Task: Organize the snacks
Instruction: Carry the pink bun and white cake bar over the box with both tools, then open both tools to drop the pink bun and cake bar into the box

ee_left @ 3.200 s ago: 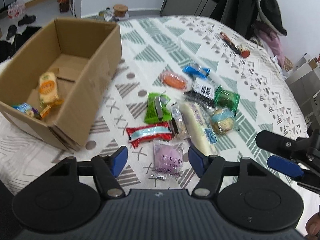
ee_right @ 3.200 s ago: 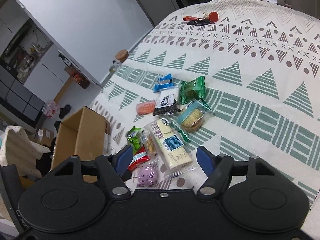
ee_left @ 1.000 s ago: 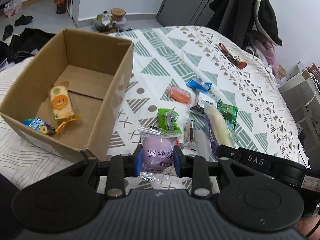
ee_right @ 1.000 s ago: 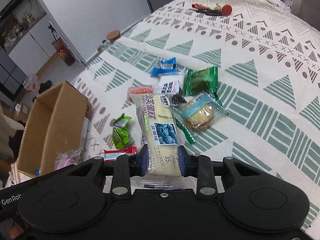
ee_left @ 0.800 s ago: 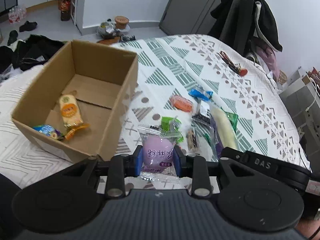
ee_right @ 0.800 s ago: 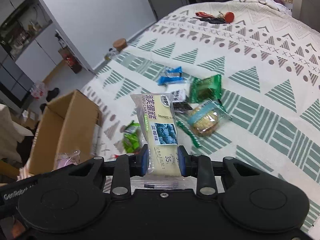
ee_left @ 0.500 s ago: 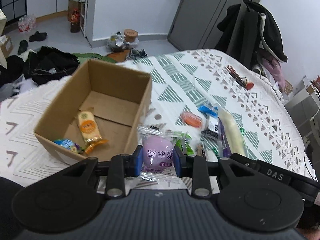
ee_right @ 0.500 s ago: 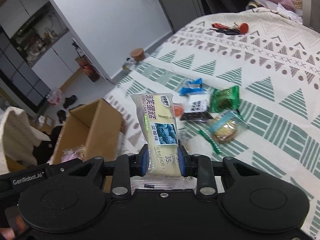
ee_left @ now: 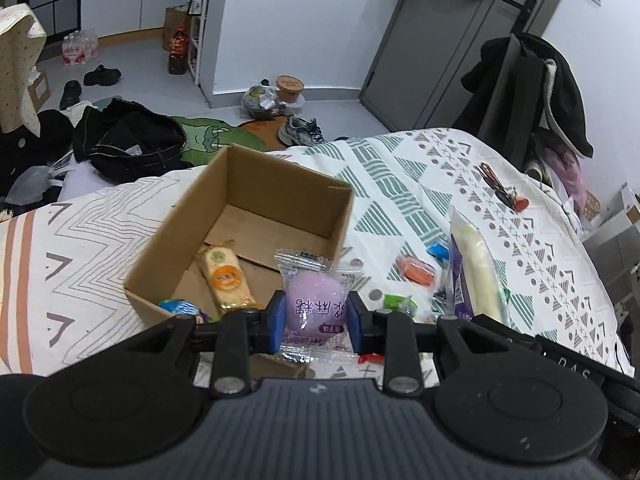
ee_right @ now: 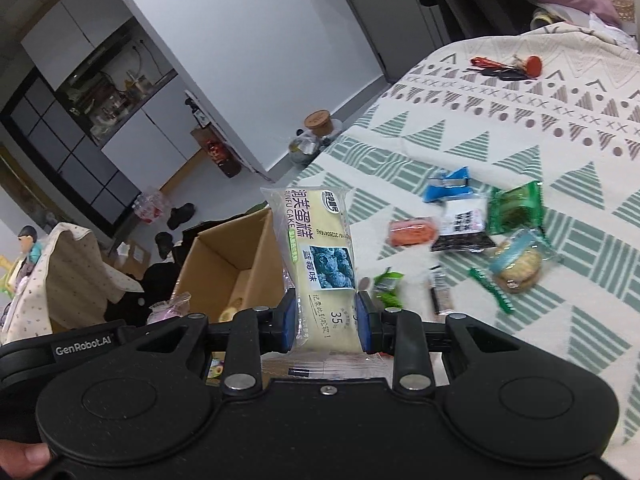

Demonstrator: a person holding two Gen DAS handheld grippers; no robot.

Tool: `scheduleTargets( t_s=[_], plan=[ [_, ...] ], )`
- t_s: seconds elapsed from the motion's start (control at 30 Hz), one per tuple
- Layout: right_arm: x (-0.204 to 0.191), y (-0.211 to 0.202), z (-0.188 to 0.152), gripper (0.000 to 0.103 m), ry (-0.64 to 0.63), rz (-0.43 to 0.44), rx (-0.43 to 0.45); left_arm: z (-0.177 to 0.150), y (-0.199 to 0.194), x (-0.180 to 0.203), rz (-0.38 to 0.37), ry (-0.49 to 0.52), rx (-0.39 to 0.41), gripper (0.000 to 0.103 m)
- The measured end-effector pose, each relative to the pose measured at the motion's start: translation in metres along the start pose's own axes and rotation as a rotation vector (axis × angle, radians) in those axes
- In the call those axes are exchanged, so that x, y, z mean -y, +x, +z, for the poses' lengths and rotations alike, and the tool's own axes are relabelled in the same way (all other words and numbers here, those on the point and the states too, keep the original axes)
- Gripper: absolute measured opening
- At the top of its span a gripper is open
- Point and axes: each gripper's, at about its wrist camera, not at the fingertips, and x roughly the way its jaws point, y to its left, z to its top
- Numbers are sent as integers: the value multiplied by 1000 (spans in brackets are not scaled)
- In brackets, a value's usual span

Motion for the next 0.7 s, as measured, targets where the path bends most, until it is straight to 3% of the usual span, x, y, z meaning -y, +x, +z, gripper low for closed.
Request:
scheduleTargets(
  t_s=[0.4, 0.7],
  plan=[
    [-42, 21, -4, 29, -41, 49, -10, 11, 12, -44, 23, -81, -3, 30],
    [-57, 43, -12, 29, -52, 37, -47, 19, 30, -70, 8, -116, -46, 30]
  ],
)
